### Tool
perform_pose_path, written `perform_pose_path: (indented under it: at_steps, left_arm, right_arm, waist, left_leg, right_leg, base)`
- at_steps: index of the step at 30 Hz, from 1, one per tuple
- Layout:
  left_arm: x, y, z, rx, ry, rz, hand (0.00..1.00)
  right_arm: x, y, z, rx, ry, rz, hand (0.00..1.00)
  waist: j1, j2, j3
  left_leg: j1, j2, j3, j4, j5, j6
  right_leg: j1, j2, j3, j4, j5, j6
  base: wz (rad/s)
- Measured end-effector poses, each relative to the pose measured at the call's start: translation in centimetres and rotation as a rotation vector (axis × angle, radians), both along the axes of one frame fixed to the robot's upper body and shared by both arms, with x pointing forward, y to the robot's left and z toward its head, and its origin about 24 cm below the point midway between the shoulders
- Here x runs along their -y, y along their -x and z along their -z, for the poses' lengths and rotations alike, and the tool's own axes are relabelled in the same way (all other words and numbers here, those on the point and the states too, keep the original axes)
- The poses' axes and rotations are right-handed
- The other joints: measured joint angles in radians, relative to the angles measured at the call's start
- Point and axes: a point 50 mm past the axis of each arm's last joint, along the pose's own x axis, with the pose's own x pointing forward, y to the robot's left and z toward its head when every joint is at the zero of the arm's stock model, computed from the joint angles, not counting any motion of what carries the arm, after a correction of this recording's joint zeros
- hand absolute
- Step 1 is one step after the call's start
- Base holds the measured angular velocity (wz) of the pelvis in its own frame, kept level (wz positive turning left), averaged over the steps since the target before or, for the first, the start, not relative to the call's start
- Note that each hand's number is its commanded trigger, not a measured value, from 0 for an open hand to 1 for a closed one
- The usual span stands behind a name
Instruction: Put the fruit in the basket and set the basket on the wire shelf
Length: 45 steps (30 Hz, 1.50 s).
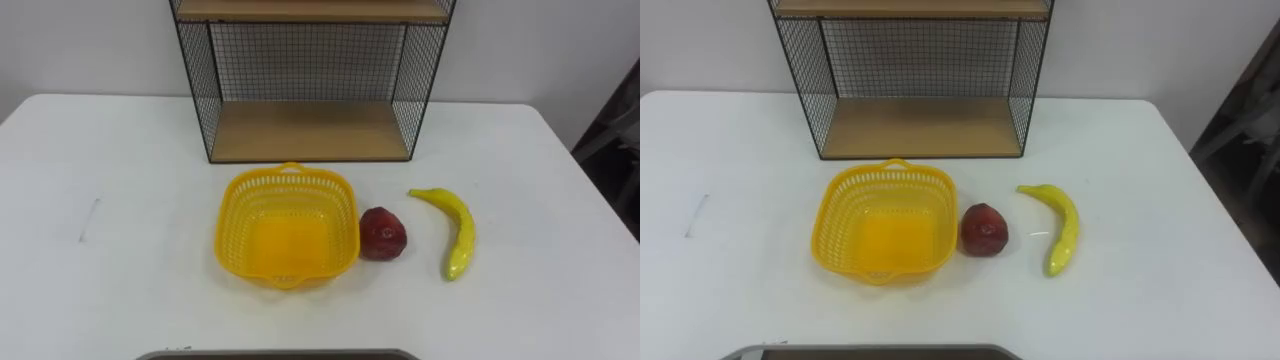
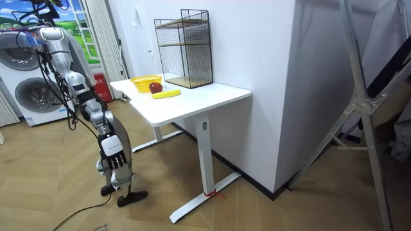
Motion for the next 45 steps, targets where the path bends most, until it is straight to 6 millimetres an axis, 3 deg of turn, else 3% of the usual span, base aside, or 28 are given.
perform_pose_path:
  at_steps: [21,27,31,36,38,41,45]
  left_arm:
    - [0.0,-0.1,0.0,0.005,0.001,-0.002,0.00]
    - [-0.1,0.5,0.0,0.004,0.000,-0.040,0.00]
    - [-0.5,0.9,-0.2,0.016,-0.012,-0.082,0.00]
    - [-1.0,1.3,-0.4,0.042,-0.025,-0.143,0.00]
    - [-1.3,1.6,-0.5,0.065,-0.031,-0.189,0.00]
    - [-1.9,1.7,-0.7,0.086,-0.046,-0.224,0.00]
    - [-2.0,1.9,-0.8,0.102,-0.049,-0.226,0.00]
  right_arm:
    - [0.0,0.7,0.0,-0.025,-0.016,0.057,0.00]
    - [0.3,0.9,-0.1,0.064,0.024,0.417,0.00]
    - [0.6,1.5,-0.2,0.151,0.062,0.859,0.00]
    - [1.3,0.9,-0.3,0.280,0.091,1.347,0.00]
    - [2.0,0.2,-0.6,0.356,0.105,1.625,0.00]
    - [3.6,-1.0,-1.3,0.476,0.135,1.834,0.00]
    - [5.8,-2.6,-2.5,0.605,0.206,1.941,0.00]
  waist:
    - [0.002,0.001,0.0006]
    - [-0.010,0.006,0.0011]
    - [-0.023,0.007,0.0016]
    - [-0.043,0.007,0.0018]
    - [-0.060,0.008,0.0016]
    - [-0.084,0.012,0.0010]
    - [-0.091,0.016,0.0002]
  left_leg:
    - [-0.003,-0.002,0.000,0.000,-0.003,0.004]
    - [-0.003,-0.002,-0.001,0.000,-0.004,0.006]
    - [-0.003,-0.001,0.000,-0.003,-0.004,0.006]
    - [0.003,0.000,0.019,-0.003,-0.005,0.006]
    - [0.005,0.000,0.020,-0.002,-0.007,0.007]
    - [0.004,-0.001,0.025,-0.002,-0.010,0.009]
    - [0.001,-0.003,0.026,-0.003,-0.011,0.011]
  right_leg:
    - [-0.005,-0.001,0.005,0.001,-0.002,0.004]
    - [-0.004,-0.001,0.005,0.000,-0.003,0.005]
    - [-0.005,0.000,0.006,-0.003,-0.004,0.006]
    - [-0.004,0.002,0.015,-0.002,-0.004,0.006]
    - [-0.005,0.003,0.017,-0.002,-0.004,0.007]
    - [-0.006,0.002,0.021,-0.002,-0.003,0.008]
    - [-0.011,0.001,0.022,0.000,-0.004,0.011]
  base:
    - [0.00]
    - [0.00]
    - [0.00]
    - [-0.06]
    - [-0.02]
    - [-0.03]
    - [-0.01]
